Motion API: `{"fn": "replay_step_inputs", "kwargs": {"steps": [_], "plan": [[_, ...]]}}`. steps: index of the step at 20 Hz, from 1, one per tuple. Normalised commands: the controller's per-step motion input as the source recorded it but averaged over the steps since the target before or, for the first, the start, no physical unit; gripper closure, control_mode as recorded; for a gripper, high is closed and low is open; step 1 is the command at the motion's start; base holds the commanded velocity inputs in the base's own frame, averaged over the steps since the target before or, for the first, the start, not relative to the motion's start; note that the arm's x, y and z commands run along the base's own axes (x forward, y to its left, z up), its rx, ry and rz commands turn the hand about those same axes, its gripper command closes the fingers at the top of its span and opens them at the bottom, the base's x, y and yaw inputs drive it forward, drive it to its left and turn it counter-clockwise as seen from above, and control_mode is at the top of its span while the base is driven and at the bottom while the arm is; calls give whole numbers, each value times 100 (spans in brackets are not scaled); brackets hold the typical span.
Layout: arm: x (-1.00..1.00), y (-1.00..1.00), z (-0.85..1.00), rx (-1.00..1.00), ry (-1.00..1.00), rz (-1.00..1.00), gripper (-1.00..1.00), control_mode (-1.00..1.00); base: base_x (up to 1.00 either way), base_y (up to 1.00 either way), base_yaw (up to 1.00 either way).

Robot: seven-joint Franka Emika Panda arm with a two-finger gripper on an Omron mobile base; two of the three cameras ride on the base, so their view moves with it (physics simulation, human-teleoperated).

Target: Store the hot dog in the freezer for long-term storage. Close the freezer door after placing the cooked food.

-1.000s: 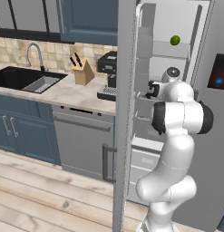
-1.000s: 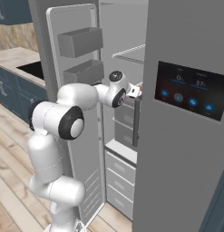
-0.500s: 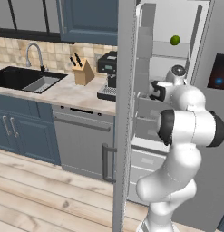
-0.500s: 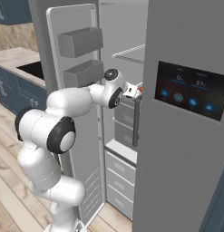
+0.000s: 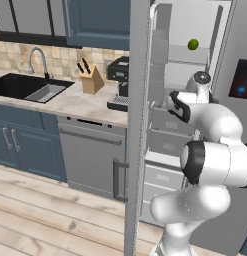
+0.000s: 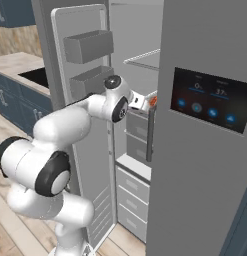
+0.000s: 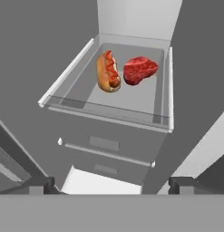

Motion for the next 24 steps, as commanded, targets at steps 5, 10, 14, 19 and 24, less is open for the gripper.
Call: {"fn": "replay_step_inputs", "kwargs": {"steps": [5,10,14,19,24], "plan": [[-51,33,12,0,-1,0,-100,-100,0,0,0],[-66,17,20,0,0,0,-100,-100,0,0,0],[-84,5,28,0,0,0,-100,-100,0,0,0],[-67,15,26,3,8,0,-100,-100,0,0,0],[-66,6,39,15,9,5,-100,-100,0,0,0]]}}
